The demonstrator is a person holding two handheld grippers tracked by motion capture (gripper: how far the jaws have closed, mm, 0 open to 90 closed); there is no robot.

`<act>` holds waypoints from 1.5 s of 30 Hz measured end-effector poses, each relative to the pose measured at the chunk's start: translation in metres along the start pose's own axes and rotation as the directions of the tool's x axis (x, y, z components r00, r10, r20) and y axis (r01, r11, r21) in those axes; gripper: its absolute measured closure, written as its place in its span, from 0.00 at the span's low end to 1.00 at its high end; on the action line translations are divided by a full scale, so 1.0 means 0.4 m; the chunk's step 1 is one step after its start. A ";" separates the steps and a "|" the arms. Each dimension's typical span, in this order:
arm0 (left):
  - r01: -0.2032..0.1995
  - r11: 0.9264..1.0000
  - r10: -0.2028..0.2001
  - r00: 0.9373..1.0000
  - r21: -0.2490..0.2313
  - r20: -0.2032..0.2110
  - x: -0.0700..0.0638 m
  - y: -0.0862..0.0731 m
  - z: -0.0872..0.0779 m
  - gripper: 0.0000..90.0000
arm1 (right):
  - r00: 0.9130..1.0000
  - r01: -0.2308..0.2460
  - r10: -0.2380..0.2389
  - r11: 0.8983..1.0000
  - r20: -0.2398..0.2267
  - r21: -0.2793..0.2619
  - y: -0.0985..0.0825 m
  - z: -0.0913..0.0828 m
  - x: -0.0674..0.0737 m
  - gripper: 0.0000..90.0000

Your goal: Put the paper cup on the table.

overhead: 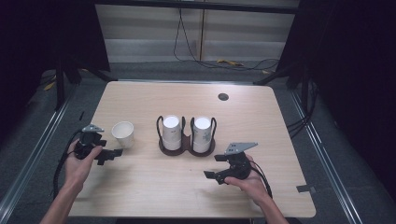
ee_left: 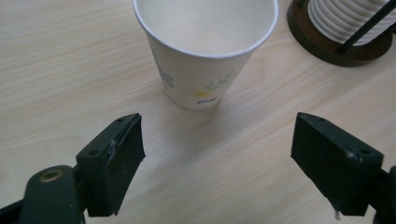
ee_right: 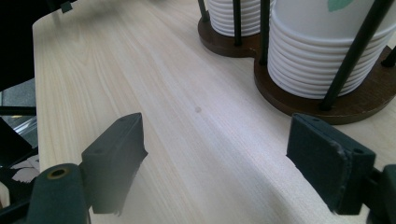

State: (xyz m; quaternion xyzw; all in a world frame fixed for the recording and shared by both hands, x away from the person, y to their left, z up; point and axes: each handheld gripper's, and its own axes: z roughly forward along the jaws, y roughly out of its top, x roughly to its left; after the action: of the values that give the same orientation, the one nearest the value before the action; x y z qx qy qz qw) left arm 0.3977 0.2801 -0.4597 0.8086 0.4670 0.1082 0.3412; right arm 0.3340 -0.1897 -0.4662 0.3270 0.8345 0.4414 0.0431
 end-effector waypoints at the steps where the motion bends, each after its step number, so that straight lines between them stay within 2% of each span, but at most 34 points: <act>1: 0.001 1.000 -0.002 1.000 -0.023 -0.014 -0.005 -0.007 -0.003 0.19 | 1.000 0.000 0.000 1.000 0.000 0.000 0.000 0.000 0.000 0.21; 3: -0.053 0.998 0.053 0.998 -0.032 -0.026 -0.023 -0.019 -0.013 0.19 | 1.000 0.000 0.000 1.000 0.000 -0.003 0.000 0.002 0.000 0.21; 6: -0.068 0.996 0.067 0.998 -0.055 -0.021 -0.038 -0.035 -0.023 0.19 | 1.000 -0.010 0.010 1.000 -0.006 -0.014 0.000 0.001 0.001 0.22; 9: -0.066 0.995 0.066 0.998 -0.070 -0.015 -0.045 -0.051 -0.031 0.19 | 1.000 -0.018 0.018 1.000 -0.004 -0.022 -0.001 0.000 -0.001 0.22; 11: -0.052 0.993 0.053 0.999 -0.103 0.002 -0.049 -0.065 -0.044 0.19 | 1.000 -0.024 0.024 0.999 -0.002 -0.029 -0.001 -0.001 -0.002 0.22; 13: -0.058 0.992 0.059 0.998 -0.116 0.000 -0.056 -0.075 -0.051 0.19 | 1.000 -0.026 0.026 0.999 0.005 -0.029 -0.002 -0.002 -0.004 0.22; 15: -0.074 0.987 0.074 0.997 -0.145 -0.003 -0.078 -0.088 -0.055 0.19 | 1.000 -0.023 0.023 0.999 0.008 -0.029 -0.003 -0.002 -0.002 0.23; 20: -0.054 0.980 0.057 0.998 -0.194 0.012 -0.110 -0.113 -0.056 0.18 | 0.999 -0.026 0.027 0.999 0.021 -0.037 -0.005 -0.009 -0.001 0.24; 23: -0.040 0.977 0.046 0.999 -0.209 0.026 -0.123 -0.124 -0.052 0.18 | 0.999 -0.027 0.029 0.999 0.026 -0.040 -0.006 -0.012 0.001 0.23; 26: -0.056 0.975 0.066 0.997 -0.213 0.042 -0.150 -0.136 -0.036 0.18 | 0.998 -0.031 0.033 0.998 0.045 -0.049 -0.010 -0.015 0.003 0.22; 27: -0.056 0.975 0.066 0.997 -0.213 0.042 -0.150 -0.136 -0.036 0.18 | 0.998 -0.031 0.033 0.998 0.045 -0.049 -0.010 -0.015 0.003 0.22; 28: -0.045 0.973 0.058 0.997 -0.227 0.053 -0.165 -0.140 -0.028 0.18 | 0.998 -0.033 0.037 0.998 0.059 -0.056 -0.012 -0.017 0.006 0.22; 31: -0.054 0.973 0.068 0.996 -0.225 0.055 -0.179 -0.144 -0.018 0.18 | 0.996 -0.038 0.043 0.997 0.075 -0.065 -0.013 -0.023 0.010 0.22; 33: -0.042 0.975 0.059 0.995 -0.220 0.074 -0.191 -0.144 -0.009 0.19 | 0.989 -0.055 0.068 0.993 0.132 -0.100 -0.017 -0.040 0.022 0.22; 34: -0.053 0.971 0.070 0.996 -0.235 0.064 -0.200 -0.144 -0.005 0.19 | 0.986 -0.066 0.082 0.992 0.148 -0.112 -0.020 -0.045 0.025 0.21; 36: -0.060 0.969 0.077 0.995 -0.238 0.064 -0.210 -0.146 -0.001 0.19 | 0.977 -0.091 0.112 0.988 0.181 -0.122 -0.029 -0.055 0.035 0.21; 39: -0.075 0.969 0.091 0.994 -0.235 0.058 -0.225 -0.152 0.006 0.19 | 0.973 -0.083 0.108 0.989 0.205 -0.125 -0.039 -0.060 0.049 0.21; 42: -0.080 0.973 0.101 0.991 -0.215 0.090 -0.246 -0.160 0.021 0.18 | 0.963 -0.062 0.090 0.991 0.256 -0.116 -0.053 -0.048 0.069 0.19; 45: -0.086 0.974 0.108 0.990 -0.208 0.094 -0.251 -0.160 0.025 0.18 | 0.959 -0.062 0.088 0.993 0.270 -0.104 -0.058 -0.036 0.075 0.18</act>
State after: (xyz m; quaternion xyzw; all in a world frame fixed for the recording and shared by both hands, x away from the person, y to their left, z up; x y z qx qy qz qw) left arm 0.3046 0.2134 -0.4945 0.7959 0.3950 0.1293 0.4402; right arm 0.2934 -0.1915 -0.4685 0.4140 0.7858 0.4320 0.1568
